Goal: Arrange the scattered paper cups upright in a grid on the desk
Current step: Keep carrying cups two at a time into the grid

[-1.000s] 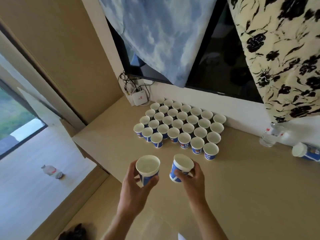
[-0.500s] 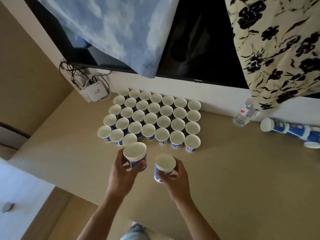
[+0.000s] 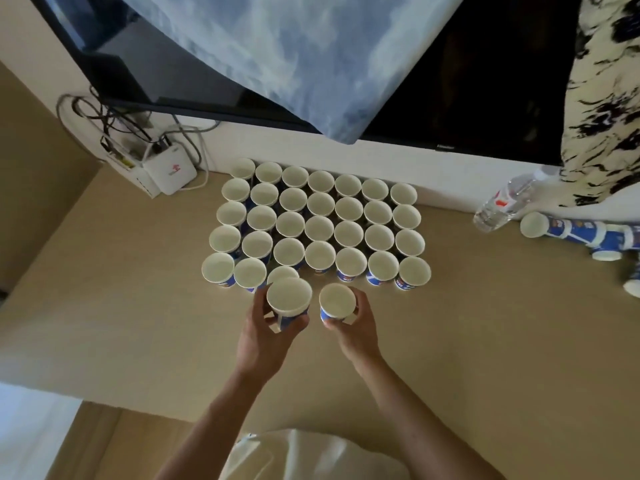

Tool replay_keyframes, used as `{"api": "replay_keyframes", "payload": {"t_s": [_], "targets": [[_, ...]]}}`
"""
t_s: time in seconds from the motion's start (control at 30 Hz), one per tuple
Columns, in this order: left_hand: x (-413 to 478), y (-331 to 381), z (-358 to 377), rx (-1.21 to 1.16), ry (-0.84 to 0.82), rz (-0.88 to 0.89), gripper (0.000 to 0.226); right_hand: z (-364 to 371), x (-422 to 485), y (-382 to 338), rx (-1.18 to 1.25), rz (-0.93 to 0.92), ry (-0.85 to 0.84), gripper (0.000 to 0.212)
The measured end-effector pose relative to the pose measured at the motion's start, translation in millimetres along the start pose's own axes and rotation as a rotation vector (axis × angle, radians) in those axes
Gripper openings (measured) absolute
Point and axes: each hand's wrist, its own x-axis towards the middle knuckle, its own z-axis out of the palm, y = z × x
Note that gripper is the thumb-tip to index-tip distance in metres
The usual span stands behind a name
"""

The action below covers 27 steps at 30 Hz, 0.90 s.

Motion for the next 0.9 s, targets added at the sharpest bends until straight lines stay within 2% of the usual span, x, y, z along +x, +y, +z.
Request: {"api": "replay_keyframes", "payload": {"t_s": [0.53, 0.9], "targets": [[34, -12, -54, -0.048, 0.037, 0.025, 0.058, 55, 36, 7, -0.096, 0.053, 0.111, 0.059], [47, -8, -55, -0.063, 0.002, 0.051, 0.060, 66, 49, 32, -0.092, 0.053, 0.122, 0.076]]}}
